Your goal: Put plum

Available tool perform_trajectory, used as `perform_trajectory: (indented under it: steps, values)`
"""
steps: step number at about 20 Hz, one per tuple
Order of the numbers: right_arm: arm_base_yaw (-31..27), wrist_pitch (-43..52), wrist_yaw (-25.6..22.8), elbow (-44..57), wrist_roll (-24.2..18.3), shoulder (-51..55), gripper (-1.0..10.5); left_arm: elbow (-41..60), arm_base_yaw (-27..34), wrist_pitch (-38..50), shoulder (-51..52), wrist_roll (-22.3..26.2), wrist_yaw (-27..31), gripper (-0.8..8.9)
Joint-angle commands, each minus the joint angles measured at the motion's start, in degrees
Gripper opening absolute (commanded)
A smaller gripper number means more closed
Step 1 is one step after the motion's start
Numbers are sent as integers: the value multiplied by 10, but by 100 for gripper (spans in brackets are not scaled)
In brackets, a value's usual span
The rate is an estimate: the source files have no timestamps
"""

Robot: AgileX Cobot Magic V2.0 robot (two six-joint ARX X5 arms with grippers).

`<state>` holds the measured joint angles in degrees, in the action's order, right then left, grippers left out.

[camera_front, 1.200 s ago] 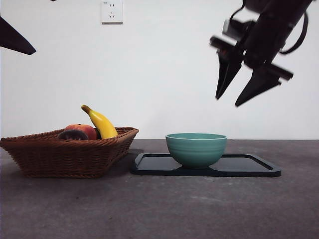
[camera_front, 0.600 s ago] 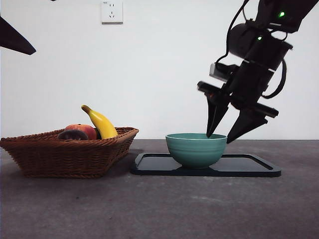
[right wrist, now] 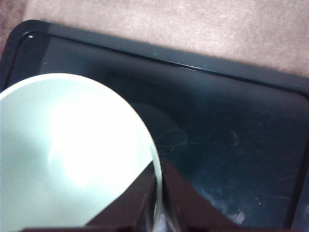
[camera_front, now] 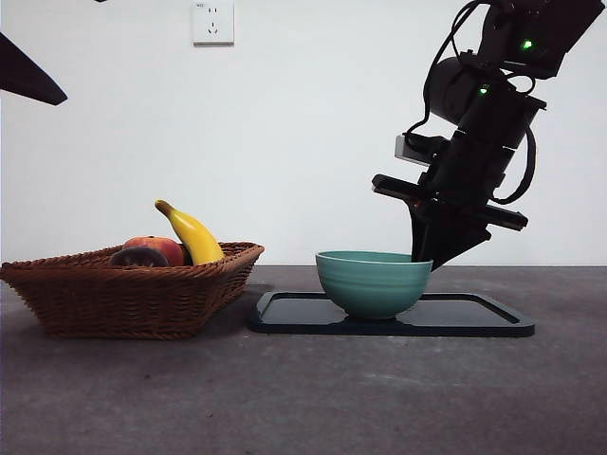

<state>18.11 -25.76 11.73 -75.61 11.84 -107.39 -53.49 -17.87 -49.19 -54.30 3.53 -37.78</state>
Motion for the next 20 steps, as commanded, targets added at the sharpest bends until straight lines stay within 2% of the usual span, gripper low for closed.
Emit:
perform_trajectory:
  steps: [1,8,16,20]
  values:
    - [2,7,-2,-16,-3,14,10,-5,-2,3,-3,5,-4,436]
    - [3,-28,3,-25,-3,135,10,-5,-2,4,-3,6,-4,436]
    - [6,-173,3,-25,-32,295,9,-5,-2,5,-3,10,-4,436]
    - [14,-249,2,-18,-52,342,9,-5,-2,5,-3,10,-4,436]
